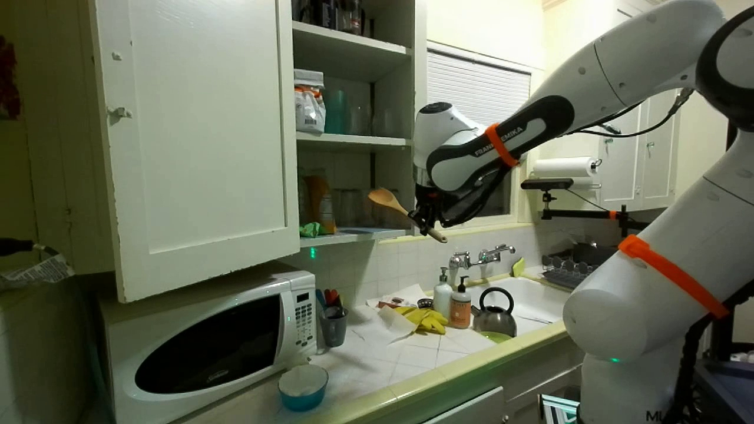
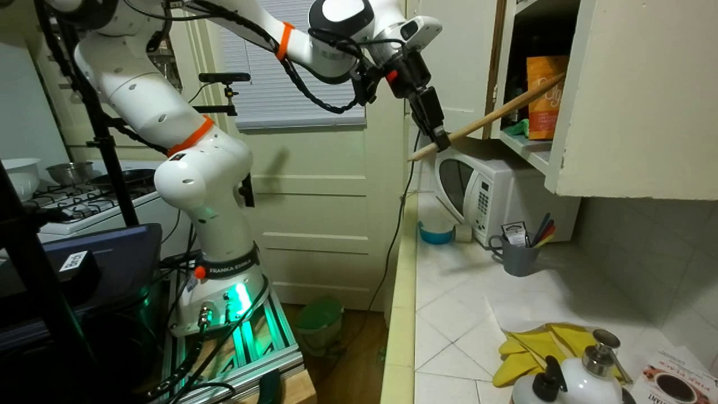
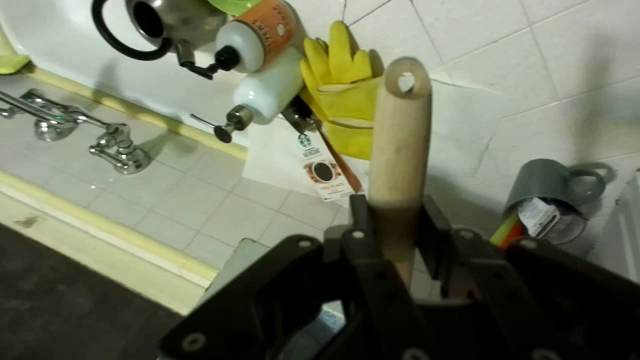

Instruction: Pick up the cooking stick and put it on the shelf

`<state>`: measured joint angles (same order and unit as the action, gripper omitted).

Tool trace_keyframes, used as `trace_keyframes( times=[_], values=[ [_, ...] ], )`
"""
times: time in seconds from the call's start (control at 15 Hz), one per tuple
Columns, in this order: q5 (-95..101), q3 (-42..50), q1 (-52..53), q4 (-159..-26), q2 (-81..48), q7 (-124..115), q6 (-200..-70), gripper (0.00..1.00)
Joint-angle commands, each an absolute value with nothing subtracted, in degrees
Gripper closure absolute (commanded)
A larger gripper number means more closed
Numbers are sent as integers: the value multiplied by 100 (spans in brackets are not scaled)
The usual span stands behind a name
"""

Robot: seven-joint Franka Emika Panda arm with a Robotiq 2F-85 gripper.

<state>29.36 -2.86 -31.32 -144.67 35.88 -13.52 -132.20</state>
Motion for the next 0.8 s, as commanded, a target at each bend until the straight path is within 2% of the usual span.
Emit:
trace_keyframes(
  times=[0.0,0.07,0.13,0.67,0.73],
  values=[
    [3177,-103,-2897,-14369,3573,-1512,-13052,73],
    [3208,-114,-2908,-14347,3572,-1538,-13027,73],
    [3373,-230,-2961,-14280,3450,-1532,-12889,93],
    [5042,-372,-2122,-13475,3432,-1212,-10365,93],
    [4922,-95,-1951,-13629,3411,-1461,-10563,73]
  ],
)
